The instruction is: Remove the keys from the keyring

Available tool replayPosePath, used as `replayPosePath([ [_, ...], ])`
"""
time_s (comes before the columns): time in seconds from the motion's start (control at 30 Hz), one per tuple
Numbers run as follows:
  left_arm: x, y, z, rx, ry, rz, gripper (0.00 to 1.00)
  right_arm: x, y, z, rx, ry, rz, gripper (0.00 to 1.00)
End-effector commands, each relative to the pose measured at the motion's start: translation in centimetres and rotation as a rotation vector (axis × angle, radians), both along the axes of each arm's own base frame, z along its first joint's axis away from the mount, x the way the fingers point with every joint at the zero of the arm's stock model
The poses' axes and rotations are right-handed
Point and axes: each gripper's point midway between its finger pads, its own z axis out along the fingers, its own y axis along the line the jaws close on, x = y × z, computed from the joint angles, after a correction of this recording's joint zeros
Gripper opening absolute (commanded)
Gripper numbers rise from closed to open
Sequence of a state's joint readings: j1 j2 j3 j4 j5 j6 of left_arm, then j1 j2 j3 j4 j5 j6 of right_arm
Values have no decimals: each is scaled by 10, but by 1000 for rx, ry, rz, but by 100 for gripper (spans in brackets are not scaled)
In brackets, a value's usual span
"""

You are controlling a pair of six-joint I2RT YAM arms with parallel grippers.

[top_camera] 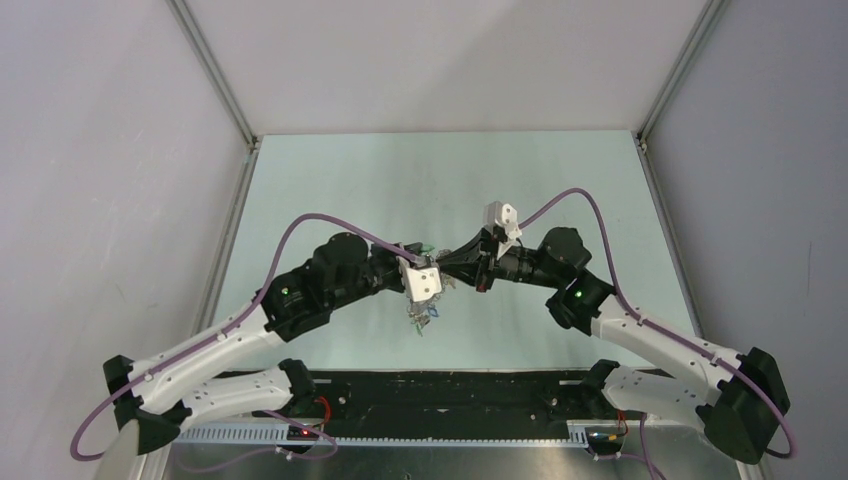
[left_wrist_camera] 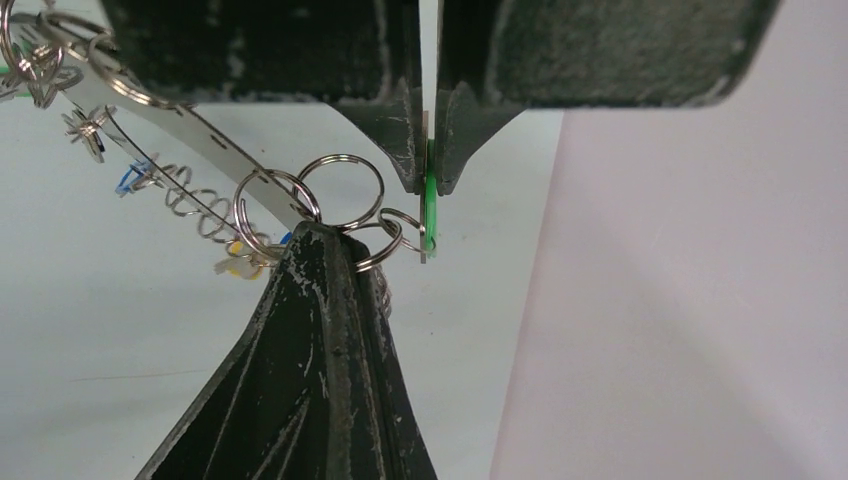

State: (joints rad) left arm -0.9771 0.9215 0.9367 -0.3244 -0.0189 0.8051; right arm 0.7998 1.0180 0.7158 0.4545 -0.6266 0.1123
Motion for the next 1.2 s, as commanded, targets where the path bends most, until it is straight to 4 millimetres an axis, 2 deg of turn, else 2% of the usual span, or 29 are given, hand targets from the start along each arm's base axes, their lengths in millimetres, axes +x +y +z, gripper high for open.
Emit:
replayPosePath([
  [0.0, 7, 5, 15, -40, -46, 37, 0, -24, 4, 18, 45, -42, 101, 0],
  [0.1, 6, 7, 19, -51, -53, 41, 0, -20, 5, 14, 32, -22, 87, 0],
  [0.5, 6, 12, 27, -85, -72, 49, 0, -29, 18, -29, -82, 131, 148, 0],
  [0.73, 5, 15, 32, -102, -84, 51, 0, -25, 19, -51, -151, 190, 126, 0],
  [1.17, 4, 19, 38, -131, -100, 59, 0, -15, 13, -81, -235, 228, 62, 0],
])
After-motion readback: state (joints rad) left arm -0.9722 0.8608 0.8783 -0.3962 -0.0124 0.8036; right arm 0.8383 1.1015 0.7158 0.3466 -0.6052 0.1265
